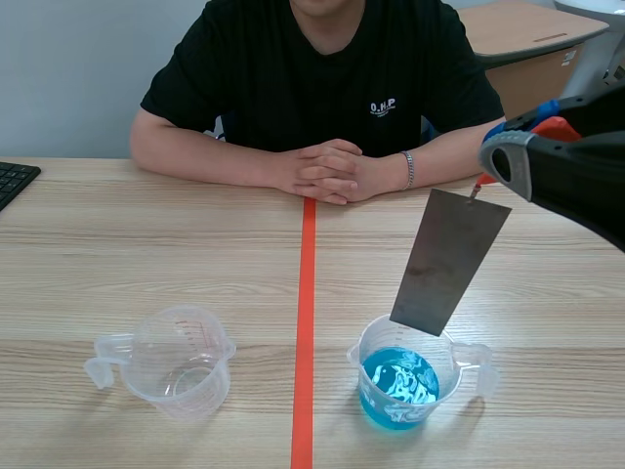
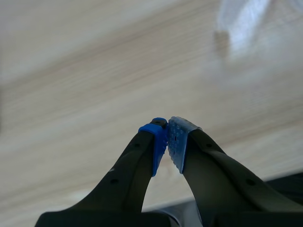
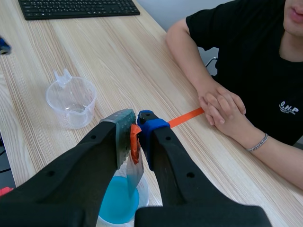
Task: Do the redox reaction experiment.
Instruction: 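Raise the plate and point at it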
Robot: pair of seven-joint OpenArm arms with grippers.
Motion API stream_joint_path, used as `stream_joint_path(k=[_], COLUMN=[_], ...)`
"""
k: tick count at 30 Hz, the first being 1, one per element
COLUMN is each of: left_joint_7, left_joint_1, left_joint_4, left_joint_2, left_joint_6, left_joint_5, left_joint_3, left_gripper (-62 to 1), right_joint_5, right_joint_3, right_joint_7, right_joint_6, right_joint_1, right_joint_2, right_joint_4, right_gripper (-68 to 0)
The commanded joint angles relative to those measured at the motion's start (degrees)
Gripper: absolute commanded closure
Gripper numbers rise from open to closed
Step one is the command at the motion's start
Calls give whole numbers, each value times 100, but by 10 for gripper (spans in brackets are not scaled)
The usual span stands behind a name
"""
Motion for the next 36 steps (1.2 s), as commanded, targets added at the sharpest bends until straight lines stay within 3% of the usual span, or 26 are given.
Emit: stream_joint_path(k=[1,9,15,27,36], left_joint_7=[-116,-201,-197,-142,192], left_joint_1=[-240,-1436,-2356,-3880,-4743], left_joint_4=[90,96,96,96,96], left_joint_2=[-170,-922,-1141,-1104,-573], left_joint_6=[9,-234,-297,-402,-409], left_joint_5=[-61,-186,-208,-251,-291], left_joint_3=[11,804,1707,3624,4645], left_gripper=[-46,-46,-46,-46,-46], right_joint_5=[105,122,122,122,122], right_joint_3=[76,76,76,76,76], right_joint_7=[92,92,92,92,92], right_joint_6=[33,33,33,33,33], right_joint_1=[-26,-26,-26,-26,-24], right_joint_2=[57,57,57,57,57], right_joint_4=[111,111,111,111,111], right_gripper=[-15,-15,-15,-15,-15])
